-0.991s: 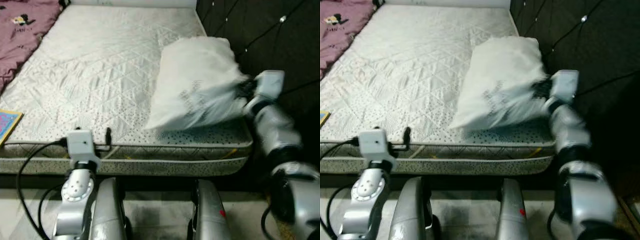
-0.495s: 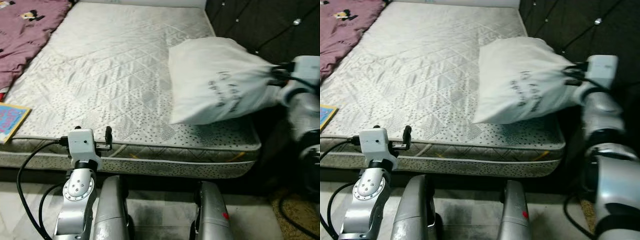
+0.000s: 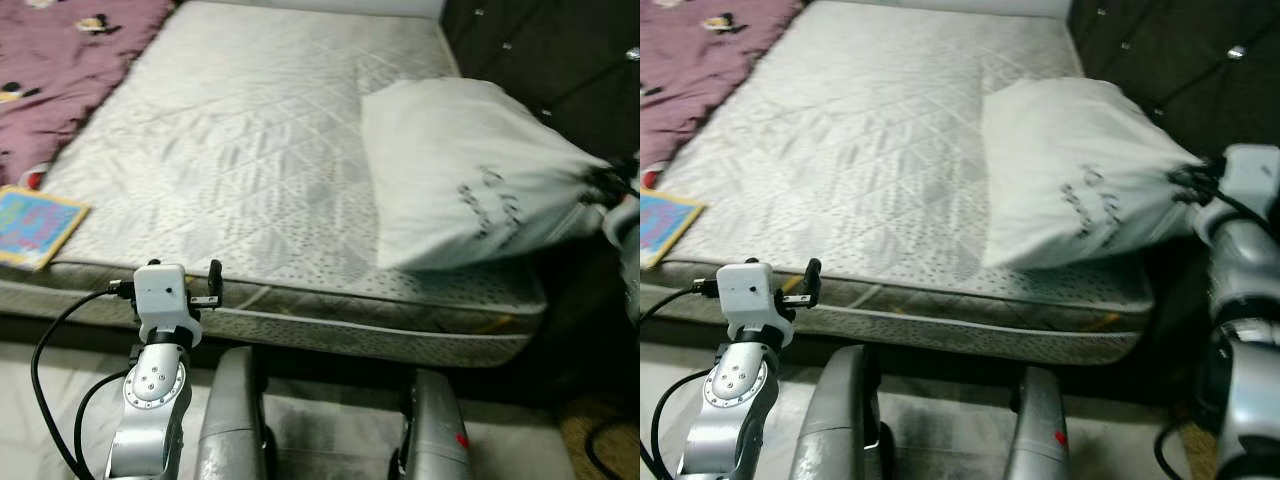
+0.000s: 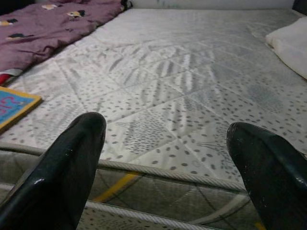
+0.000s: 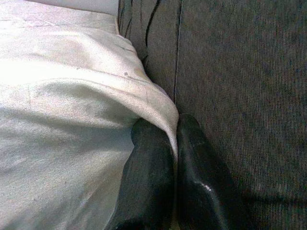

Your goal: Clean up the room

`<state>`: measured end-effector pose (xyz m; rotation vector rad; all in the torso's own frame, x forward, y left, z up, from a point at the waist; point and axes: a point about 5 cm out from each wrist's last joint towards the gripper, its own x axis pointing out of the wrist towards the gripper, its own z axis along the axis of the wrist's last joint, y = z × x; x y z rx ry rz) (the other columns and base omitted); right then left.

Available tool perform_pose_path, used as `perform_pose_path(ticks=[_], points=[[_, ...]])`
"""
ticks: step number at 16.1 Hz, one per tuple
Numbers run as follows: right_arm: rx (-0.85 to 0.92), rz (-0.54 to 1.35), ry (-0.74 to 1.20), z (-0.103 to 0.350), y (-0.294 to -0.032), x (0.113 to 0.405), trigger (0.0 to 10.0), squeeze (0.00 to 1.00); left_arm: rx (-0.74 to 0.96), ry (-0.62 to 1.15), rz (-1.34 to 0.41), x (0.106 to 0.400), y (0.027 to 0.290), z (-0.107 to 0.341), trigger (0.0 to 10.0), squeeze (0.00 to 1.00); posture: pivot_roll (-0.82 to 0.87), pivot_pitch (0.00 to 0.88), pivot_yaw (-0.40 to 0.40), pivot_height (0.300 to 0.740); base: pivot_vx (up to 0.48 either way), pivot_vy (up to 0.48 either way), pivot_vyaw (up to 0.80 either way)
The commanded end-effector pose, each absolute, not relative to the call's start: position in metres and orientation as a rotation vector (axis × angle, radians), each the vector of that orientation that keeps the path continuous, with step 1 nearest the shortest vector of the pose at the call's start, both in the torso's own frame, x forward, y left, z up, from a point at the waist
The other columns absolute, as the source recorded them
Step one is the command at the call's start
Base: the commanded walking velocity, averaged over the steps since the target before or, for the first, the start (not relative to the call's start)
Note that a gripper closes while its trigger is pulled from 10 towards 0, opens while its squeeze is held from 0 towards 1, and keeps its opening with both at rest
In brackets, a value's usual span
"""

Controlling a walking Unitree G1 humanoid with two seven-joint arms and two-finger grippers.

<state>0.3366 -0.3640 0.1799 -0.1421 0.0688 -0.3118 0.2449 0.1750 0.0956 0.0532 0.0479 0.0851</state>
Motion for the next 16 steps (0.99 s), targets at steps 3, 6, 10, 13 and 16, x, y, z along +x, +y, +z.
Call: perform_pose_path(ticks=[3,6,10,13,16], points=[[-0.179,-0.332,0.023,0.169,-0.373,0.320,0.0,0.00,0.072,0.039,0.056,0.253,0.174,0.099,10.0,0.00,-0.03,0.024,0.035,0.549,0.000,0.000,0.00],[-0.146,-0.298,0.064,0.133,-0.357,0.310,0.0,0.00,0.072,0.040,0.055,0.252,0.174,0.099,10.0,0.00,-0.03,0.023,0.031,0.549,0.000,0.000,0.00],[-0.095,-0.168,0.127,0.078,-0.306,0.293,0.0,0.00,0.068,0.047,0.060,0.249,0.173,0.097,10.0,0.00,-0.02,0.024,0.021,0.549,0.000,0.000,0.00],[-0.090,-0.118,0.133,0.070,-0.286,0.291,0.0,0.00,0.071,0.049,0.050,0.250,0.173,0.097,10.0,0.00,-0.03,0.026,0.027,0.549,0.000,0.000,0.00],[-0.106,-0.104,0.091,0.086,-0.272,0.310,10.0,0.00,0.069,0.047,0.049,0.252,0.171,0.097,10.0,0.00,-0.03,0.026,0.026,0.549,0.000,0.000,0.00]])
